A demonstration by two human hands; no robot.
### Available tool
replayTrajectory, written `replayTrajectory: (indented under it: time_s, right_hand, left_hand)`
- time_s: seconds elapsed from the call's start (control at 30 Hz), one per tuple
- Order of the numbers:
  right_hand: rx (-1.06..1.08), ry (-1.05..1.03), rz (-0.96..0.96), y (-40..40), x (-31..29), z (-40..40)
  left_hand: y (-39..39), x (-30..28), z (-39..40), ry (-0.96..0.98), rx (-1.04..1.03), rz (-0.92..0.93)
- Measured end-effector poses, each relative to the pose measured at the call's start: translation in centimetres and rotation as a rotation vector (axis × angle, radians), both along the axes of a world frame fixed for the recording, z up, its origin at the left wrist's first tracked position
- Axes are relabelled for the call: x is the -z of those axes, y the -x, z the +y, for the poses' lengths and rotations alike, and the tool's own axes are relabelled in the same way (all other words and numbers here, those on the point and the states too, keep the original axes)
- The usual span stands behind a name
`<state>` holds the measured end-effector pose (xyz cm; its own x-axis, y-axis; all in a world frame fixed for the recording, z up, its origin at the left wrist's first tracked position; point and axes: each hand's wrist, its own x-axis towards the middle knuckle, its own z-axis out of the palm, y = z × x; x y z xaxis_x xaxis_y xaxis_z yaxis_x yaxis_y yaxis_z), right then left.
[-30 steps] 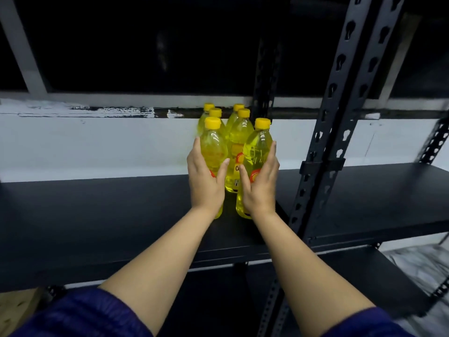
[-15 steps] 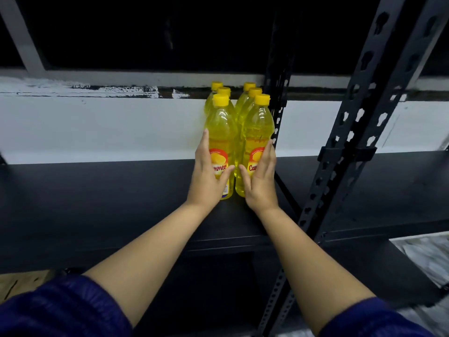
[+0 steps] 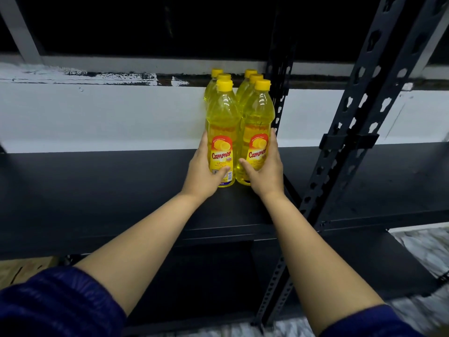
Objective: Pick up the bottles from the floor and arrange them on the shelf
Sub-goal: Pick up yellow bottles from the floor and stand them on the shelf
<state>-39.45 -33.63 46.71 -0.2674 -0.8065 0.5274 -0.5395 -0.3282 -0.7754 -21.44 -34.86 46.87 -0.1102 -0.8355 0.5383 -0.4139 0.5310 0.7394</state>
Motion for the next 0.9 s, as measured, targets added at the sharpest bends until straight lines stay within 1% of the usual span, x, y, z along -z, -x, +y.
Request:
replayTrajectory:
  time_s: [0.23,0.37,0.43,0.5,0.57,0.6,0.67,0.73,0.83,0.9]
  right_hand:
    - [0.002,-0.014,-0.007,0.1,0.1,0.2]
    - [0.003,-0.072,0.015,0.1,0.1,1.0]
    - [0.022,-0.069,0.092,0.0,0.5,2.4]
    - [0.042,-0.093,0.231,-0.2,1.1,4.7]
    - [0.037,-0.142,0.380,-0.5,1.7,7.4]
    - [0.028,-0.158,0.448,-0.9,2.0,8.8]
    - [-0.012,-0.158,0.555,-1.8,2.9,11.3]
    - [-0.076,-0.156,0.625,-2.9,4.0,13.7]
    - [-0.215,-0.160,0.678,-4.7,6.1,17.0]
    - [-0.317,-0.156,0.696,-6.2,8.0,19.2]
  left_hand:
    - [0.1,0.7,-0.2,0.018,-0.028,-0.012]
    - [-0.3,0.5,0.4,-0.038,-0.053,-0.049]
    - [-0.8,0.0,1.8,-0.106,-0.146,-0.159]
    - [-2.0,-0.3,4.0,-0.178,-0.295,-0.422]
    - [-3.8,-0.1,7.3,-0.158,-0.410,-0.688]
    - [-4.8,0.3,9.1,-0.142,-0.437,-0.761]
    - [-6.8,1.4,12.8,-0.144,-0.457,-0.821]
    - [-8.8,2.9,16.3,-0.172,-0.460,-0.839]
    - [-11.7,5.0,21.1,-0.216,-0.468,-0.848]
    - [-13.6,6.6,24.3,-0.226,-0.489,-0.821]
